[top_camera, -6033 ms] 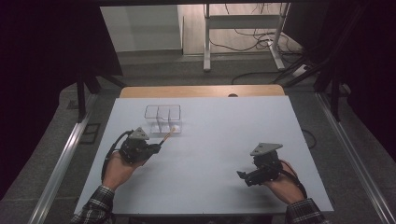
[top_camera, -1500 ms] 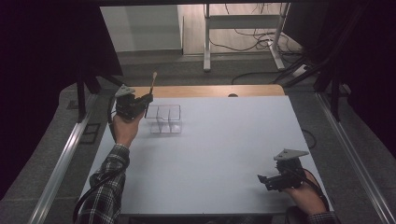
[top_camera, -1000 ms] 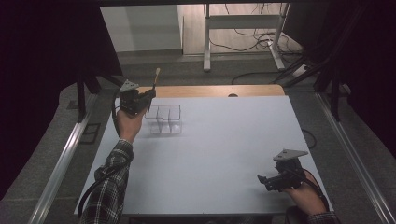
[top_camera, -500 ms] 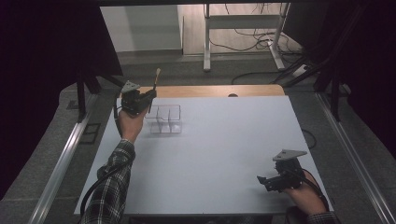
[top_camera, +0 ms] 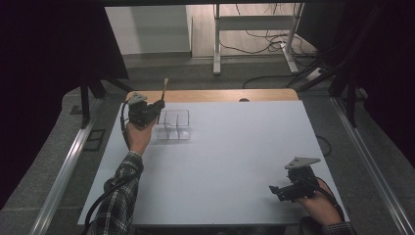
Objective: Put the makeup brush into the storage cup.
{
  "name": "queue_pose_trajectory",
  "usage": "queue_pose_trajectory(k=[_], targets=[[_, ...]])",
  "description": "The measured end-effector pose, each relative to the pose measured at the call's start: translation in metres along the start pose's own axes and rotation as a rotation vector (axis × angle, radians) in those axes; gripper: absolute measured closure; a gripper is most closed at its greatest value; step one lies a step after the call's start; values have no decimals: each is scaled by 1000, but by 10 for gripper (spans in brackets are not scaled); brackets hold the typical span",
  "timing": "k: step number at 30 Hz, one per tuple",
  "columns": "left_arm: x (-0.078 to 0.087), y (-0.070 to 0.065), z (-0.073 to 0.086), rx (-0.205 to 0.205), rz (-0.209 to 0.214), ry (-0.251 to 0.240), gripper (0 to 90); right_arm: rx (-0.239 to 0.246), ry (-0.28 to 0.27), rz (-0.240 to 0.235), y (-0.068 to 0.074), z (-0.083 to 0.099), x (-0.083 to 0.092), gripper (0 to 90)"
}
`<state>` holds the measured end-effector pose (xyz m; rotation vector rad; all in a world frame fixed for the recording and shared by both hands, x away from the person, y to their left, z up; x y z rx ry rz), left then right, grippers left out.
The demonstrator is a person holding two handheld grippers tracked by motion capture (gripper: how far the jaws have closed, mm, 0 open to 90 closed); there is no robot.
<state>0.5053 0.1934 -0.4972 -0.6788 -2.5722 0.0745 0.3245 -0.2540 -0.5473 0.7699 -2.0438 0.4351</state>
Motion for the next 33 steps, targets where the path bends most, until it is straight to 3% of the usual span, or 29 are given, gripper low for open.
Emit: queue_pose_trajectory(k=[12,20,21,22,23,24,27,28,30,33], targets=[[-2,0,16,12,5,5,833,7,12,-8,1,1,-1,30],[-3,-3,20,-14,-2,34,822,14,19,-9,2,1,-2,30],[-3,-3,19,-23,-10,37,795,14,20,-10,2,1,-2,30],[-3,-3,19,-23,-10,37,710,14,20,-10,2,1,-2,30],[-2,-4,18,-38,-30,43,710,15,20,-10,2,1,-2,30],[-1,-5,16,-47,-27,57,500,17,22,-12,2,1,-2,31],[-1,-6,13,-36,-18,73,250,18,24,-12,3,1,-2,31],[-2,-5,12,-25,-23,89,250,18,24,-12,3,1,-2,31],[-3,-4,11,-37,-48,118,42,21,27,-13,3,1,-3,32],[-5,-3,13,-33,-40,153,0,23,27,-12,3,1,-3,32]])
Point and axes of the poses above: each handheld gripper's, and its own axes: x roughly backward along the jaws, z roughly out of its underside, y roughly to its left, the point moved 8 cm from there along -x, roughly forward along the jaws, and after that the axes turned 3 degrees about y, right-handed, at the moved point
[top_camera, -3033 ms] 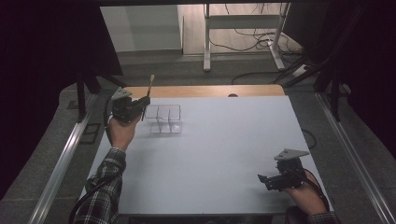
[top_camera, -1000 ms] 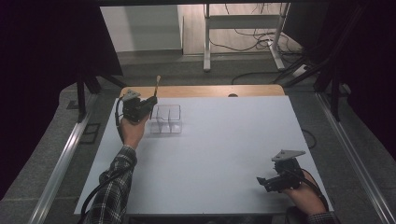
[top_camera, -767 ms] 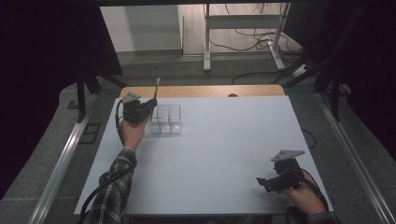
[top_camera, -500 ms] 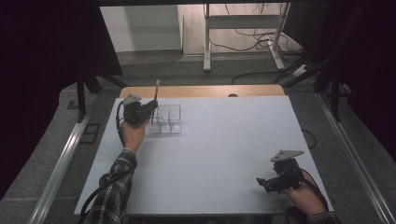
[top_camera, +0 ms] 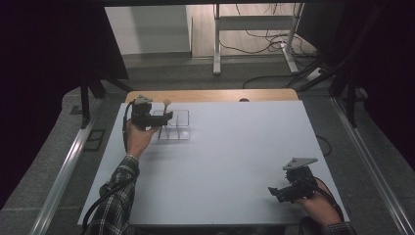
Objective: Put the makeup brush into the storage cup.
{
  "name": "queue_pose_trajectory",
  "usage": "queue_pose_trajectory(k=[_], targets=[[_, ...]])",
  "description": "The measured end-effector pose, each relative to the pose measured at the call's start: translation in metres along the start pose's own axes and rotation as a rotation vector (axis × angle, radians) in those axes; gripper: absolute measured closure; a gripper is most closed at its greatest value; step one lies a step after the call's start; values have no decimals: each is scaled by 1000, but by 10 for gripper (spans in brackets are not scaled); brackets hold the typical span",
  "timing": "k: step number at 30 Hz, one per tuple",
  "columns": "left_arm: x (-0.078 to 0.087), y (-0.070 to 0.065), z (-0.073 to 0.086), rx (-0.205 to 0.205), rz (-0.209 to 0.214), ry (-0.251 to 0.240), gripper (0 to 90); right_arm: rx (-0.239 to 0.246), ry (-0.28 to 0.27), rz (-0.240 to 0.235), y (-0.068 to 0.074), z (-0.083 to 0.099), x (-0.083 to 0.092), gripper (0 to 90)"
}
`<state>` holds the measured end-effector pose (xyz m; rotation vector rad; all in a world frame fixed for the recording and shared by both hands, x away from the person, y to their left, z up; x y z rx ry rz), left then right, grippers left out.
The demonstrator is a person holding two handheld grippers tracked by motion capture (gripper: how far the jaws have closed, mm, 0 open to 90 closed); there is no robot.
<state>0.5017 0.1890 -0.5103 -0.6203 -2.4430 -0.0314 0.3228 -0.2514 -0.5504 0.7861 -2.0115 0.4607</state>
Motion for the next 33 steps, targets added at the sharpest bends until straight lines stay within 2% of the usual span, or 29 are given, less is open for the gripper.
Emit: queue_pose_trajectory(k=[1,5,14,33], targets=[[0,-1,1,-14,18,17,0,-1,1,0,0,0,0,32],[-2,-3,4,-28,23,51,0,-1,0,0,0,0,0,32],[-4,-6,6,-27,31,97,0,-1,-5,2,0,0,1,32],[4,-10,8,-41,46,119,0,-30,-30,-5,-3,-1,3,1]])
Point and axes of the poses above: each handheld gripper's, and its own axes: x roughly backward along the jaws, z roughly out of its underside, y roughly to its left, the point moved 8 cm from there along -x, roughly forward along the jaws, and after that the axes turned 3 degrees about y, right-handed, at the moved point
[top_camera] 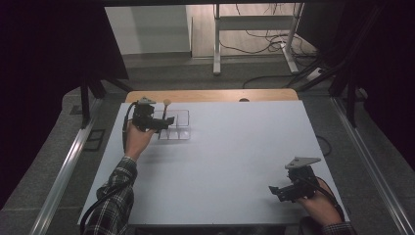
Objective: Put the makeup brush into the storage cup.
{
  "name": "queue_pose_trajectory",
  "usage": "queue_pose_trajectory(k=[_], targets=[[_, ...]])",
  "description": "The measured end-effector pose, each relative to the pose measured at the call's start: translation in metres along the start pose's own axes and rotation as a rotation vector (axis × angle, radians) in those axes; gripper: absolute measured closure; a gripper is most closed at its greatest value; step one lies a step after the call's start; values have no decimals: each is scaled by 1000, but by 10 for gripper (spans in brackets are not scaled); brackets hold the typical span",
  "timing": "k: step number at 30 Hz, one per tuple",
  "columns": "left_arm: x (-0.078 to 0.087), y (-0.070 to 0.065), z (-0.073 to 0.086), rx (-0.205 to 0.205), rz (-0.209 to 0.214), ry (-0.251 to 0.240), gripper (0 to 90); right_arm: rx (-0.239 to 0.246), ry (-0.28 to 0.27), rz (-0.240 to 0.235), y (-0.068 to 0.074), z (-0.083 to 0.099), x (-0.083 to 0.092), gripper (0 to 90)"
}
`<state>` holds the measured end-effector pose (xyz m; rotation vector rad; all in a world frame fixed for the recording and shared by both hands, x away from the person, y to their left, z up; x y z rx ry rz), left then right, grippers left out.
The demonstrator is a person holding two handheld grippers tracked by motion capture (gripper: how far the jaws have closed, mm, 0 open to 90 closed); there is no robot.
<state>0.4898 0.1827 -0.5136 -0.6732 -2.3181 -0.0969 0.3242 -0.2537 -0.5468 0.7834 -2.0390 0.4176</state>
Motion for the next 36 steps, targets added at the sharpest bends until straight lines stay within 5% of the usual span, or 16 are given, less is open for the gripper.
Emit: queue_pose_trajectory(k=[36], targets=[[21,-35,8,-55,48,-38,0,6,1,0,1,0,0,4]])
Point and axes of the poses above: each handheld gripper's, and its own axes: x roughly backward along the jaws, z roughly out of its underside, y roughly to its left, the point moved 8 cm from there along -x, roughly forward along the jaws, and after that the axes turned 3 degrees about y, right-handed, at the moved point
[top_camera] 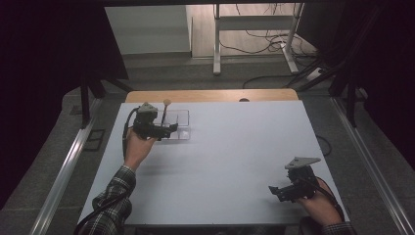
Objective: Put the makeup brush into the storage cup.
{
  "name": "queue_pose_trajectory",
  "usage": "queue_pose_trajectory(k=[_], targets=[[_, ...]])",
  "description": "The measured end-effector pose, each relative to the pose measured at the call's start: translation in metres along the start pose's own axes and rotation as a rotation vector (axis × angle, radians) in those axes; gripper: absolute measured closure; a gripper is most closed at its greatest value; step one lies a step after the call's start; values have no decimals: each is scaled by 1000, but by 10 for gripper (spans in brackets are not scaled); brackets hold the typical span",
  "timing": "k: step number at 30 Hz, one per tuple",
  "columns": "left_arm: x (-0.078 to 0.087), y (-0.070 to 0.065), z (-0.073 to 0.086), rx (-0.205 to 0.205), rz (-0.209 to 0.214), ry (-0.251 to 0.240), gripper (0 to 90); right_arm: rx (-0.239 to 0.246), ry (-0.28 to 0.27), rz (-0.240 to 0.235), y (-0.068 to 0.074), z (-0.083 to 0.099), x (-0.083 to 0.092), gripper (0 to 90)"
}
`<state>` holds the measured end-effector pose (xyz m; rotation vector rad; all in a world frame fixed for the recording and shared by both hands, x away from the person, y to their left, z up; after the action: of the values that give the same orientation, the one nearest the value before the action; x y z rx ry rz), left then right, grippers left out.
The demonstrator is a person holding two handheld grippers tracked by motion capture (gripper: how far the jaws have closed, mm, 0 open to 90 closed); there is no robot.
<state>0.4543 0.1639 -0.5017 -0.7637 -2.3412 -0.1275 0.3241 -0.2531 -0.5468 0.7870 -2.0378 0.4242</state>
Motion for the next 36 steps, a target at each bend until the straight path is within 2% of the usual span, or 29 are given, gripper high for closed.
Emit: queue_pose_trajectory(k=[10,13,17,25,36], targets=[[0,-10,7,1,17,6,0,1,-2,-2,0,0,0,4],[-1,-13,9,-18,24,16,0,-1,-5,-2,0,0,0,4],[0,-18,11,-15,34,18,0,1,-9,-3,0,0,1,4],[3,-29,14,-49,58,23,0,-12,-18,2,-2,-1,2,0],[7,-41,20,-73,79,27,0,-13,-19,4,-2,-1,2,0]])
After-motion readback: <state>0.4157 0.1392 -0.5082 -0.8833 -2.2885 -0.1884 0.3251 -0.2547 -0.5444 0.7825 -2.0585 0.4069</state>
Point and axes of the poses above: each handheld gripper's, and its own axes: x roughly backward along the jaws, z roughly out of its underside, y roughly to its left, the point moved 8 cm from there along -x, roughly forward along the jaws, and after that the axes turned 3 degrees about y, right-handed, at the moved point
